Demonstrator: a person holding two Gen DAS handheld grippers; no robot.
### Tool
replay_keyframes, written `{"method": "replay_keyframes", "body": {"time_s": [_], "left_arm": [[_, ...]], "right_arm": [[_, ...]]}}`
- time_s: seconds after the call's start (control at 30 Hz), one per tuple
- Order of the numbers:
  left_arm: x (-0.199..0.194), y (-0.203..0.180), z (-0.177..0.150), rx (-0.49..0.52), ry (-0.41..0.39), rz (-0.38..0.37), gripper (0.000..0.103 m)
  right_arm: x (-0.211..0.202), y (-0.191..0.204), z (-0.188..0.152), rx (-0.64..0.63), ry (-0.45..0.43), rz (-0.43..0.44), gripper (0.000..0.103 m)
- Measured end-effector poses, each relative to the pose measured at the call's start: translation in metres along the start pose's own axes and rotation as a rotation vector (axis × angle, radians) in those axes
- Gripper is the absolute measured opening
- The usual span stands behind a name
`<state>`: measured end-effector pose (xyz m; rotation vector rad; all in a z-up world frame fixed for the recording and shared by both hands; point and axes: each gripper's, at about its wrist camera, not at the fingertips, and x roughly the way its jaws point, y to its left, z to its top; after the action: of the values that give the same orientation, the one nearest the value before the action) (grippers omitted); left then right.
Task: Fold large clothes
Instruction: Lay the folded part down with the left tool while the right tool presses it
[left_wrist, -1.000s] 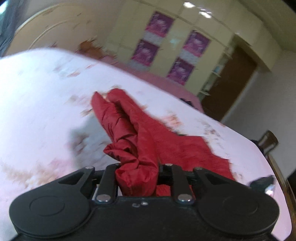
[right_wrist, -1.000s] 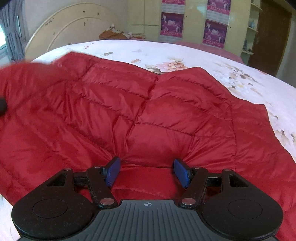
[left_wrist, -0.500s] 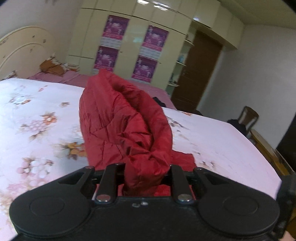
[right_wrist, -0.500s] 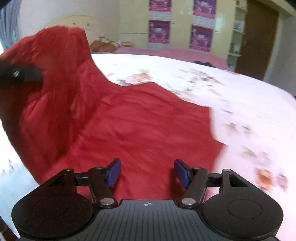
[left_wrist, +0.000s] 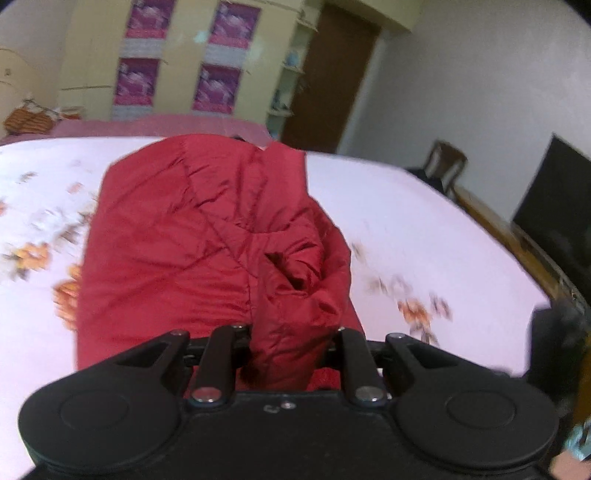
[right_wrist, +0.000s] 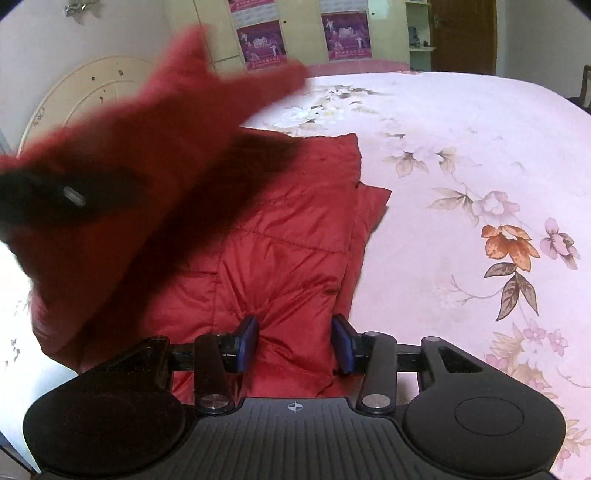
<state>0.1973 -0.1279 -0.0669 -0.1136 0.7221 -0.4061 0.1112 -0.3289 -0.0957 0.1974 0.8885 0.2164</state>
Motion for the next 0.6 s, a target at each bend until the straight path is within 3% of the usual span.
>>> {"method": "replay_keyframes", "body": {"time_s": [0.13, 0.23, 0.3, 0.37, 0.5, 0.6], "left_arm": [[0.017, -0.013, -0.013, 0.059, 0.050, 0.004, 0.024], [0.013, -0.018, -0.016, 0.088, 0.045, -0.004, 0.038], [0.006, -0.021, -0.015, 0.079, 0.057, -0.032, 0.057], [-0.003, -0.024, -0.013, 0.063, 0.057, -0.057, 0.066], [-0.028, -0.022, -0.006, 0.040, 0.025, -0.099, 0.066], [-0.055, -0.011, 0.002, 0.028, -0.038, -0.091, 0.068]], "right_arm": [[-0.019, -0.016, -0.003, 0.044, -0.021, -0.005, 0.053], [-0.039, -0.028, -0.005, 0.057, -0.047, -0.026, 0.053], [-0.050, -0.036, -0.002, 0.076, -0.062, -0.038, 0.053], [-0.058, -0.044, 0.003, 0.090, -0.082, -0.044, 0.053], [-0.077, -0.055, 0.015, 0.148, -0.131, -0.020, 0.053], [-0.085, -0.054, 0.029, 0.179, -0.174, 0.030, 0.053]]}}
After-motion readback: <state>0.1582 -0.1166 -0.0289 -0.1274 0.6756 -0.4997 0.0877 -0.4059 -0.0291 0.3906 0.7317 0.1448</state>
